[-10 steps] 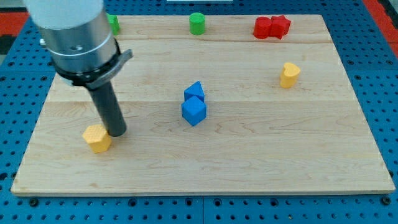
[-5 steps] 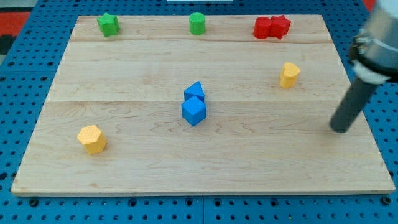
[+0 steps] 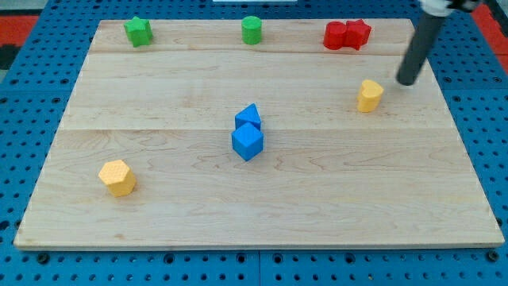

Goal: Push the yellow heart into the yellow hexagon

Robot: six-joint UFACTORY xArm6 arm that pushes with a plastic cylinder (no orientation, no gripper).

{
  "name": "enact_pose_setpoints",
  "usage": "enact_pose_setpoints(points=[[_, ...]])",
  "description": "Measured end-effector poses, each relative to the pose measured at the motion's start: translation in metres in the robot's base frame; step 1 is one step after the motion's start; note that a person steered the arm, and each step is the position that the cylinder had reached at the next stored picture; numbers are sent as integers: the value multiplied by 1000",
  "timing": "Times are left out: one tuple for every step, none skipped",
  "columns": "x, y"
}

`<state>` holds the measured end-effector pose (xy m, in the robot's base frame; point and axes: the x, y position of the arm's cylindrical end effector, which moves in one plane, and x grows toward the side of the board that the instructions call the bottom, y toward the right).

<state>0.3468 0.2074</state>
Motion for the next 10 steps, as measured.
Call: enact_pose_setpoints(points=[[34,-33],[74,-28],[96,-62],[115,-105],[142,-130],[162,-180],[173,-248],[190,-267],[213,-263],[217,-305]])
